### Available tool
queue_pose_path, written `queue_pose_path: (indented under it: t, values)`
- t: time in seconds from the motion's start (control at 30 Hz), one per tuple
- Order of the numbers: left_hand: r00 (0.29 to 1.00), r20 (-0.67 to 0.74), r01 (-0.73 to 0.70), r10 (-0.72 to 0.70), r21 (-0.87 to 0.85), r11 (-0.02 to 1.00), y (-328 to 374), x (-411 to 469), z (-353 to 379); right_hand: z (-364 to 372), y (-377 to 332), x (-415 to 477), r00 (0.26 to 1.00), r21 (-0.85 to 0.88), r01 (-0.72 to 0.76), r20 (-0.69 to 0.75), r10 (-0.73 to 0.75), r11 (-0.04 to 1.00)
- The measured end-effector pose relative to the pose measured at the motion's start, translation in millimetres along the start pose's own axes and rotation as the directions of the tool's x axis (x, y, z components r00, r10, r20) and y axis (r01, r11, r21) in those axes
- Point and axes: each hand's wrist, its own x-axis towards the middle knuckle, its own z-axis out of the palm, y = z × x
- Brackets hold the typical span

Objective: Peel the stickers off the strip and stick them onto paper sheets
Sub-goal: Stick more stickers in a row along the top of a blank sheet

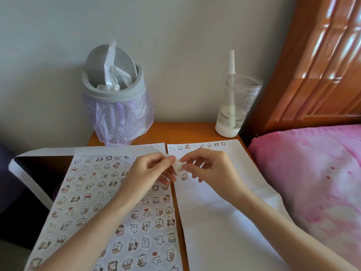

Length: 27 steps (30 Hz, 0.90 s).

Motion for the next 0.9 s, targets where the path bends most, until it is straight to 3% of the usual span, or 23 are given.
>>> queue_pose_path:
  t: [0.27,0.9]
  values:
    - [1.0,-0.005,0.014,-0.014,-0.012,1.0,-0.7,1.1,0.0,2.0,1.9,-0.8,0.997,-0.098,0.08,0.009,-0.079,0.992]
    - [0.999,0.033,0.04,-0.04,0.006,0.999,-2.6,3.3,0.7,1.7,4.6,-0.9,0.992,-0.13,0.128,0.017,-0.127,0.983]
